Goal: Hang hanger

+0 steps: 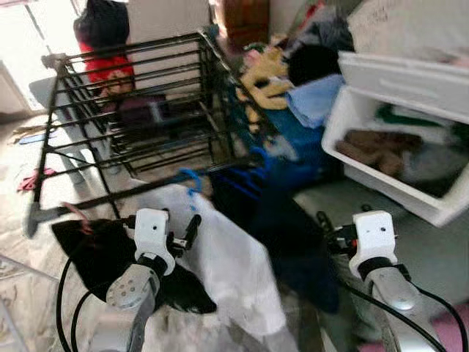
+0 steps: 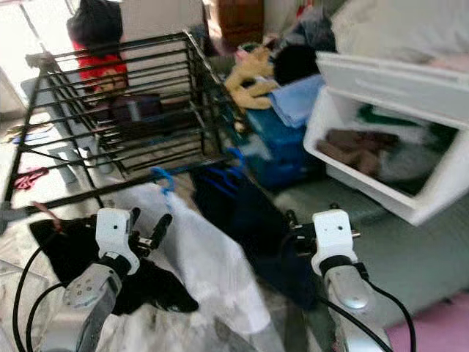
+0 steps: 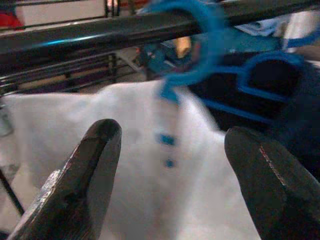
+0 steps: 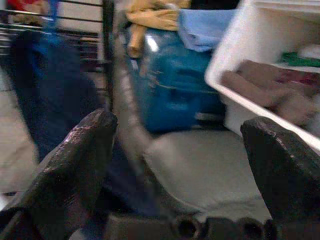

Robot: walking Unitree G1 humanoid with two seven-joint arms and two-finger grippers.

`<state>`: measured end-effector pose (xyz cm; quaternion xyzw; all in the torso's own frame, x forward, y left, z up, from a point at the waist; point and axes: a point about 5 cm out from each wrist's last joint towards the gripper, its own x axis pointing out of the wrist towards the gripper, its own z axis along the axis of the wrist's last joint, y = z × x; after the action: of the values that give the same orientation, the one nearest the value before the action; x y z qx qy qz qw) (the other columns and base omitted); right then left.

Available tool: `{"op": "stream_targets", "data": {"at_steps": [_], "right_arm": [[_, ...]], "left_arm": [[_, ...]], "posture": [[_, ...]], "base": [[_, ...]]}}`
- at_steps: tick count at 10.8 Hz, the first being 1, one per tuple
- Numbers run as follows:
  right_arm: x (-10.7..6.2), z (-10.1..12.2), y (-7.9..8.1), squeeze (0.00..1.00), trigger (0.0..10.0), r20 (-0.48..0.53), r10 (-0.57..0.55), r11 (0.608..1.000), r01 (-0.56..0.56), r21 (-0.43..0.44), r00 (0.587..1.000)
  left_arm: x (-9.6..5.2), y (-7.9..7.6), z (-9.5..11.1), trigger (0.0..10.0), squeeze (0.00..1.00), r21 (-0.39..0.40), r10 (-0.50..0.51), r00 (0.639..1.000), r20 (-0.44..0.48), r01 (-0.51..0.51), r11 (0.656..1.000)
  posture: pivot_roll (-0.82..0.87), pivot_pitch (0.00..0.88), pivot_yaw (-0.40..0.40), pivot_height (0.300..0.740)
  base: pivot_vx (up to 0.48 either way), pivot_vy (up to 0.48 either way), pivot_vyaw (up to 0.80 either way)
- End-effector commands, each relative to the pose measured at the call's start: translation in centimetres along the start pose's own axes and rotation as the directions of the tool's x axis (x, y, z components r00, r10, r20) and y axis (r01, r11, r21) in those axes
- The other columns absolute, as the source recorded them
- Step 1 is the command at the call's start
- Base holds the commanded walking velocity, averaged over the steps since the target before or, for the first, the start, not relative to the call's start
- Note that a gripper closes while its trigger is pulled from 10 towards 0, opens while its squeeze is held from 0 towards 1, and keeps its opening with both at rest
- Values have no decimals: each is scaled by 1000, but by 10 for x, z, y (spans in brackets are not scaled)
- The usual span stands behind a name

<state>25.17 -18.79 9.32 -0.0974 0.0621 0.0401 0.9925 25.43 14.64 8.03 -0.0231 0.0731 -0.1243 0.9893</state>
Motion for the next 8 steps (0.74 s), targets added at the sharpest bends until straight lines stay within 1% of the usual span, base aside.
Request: {"op": "stream_targets", "data": {"at_steps": [1,2,3,6,8], "right_arm": [[3,4,11,0,10000,5,57,998,-57,20,998],[3,3,10,0,10000,-6,66,998,-66,22,998],[4,0,7,0,10000,-25,68,997,-68,24,997],[5,-6,-4,0,10000,-84,14,999,-18,-42,996],[14,-9,-20,0,10000,-131,10,997,-20,-78,991]], "left_arm": [[-4,11,-2,10000,0,13,35,999,-21,-35,999],[-4,10,-3,10000,0,10,30,999,-28,-30,999],[-3,9,-4,10000,0,14,23,999,-39,-22,1000],[-2,7,-4,10000,0,15,6,999,-45,-5,1000],[0,6,-3,10000,0,21,-6,999,-47,7,1000]], "posture": [[-177,0,55,740],[-178,0,58,740],[-178,0,57,740],[-180,0,57,740],[-177,0,62,740]], "base": [[0,356,0],[0,442,0],[0,0,0],[0,0,0],[0,0,0]]}}
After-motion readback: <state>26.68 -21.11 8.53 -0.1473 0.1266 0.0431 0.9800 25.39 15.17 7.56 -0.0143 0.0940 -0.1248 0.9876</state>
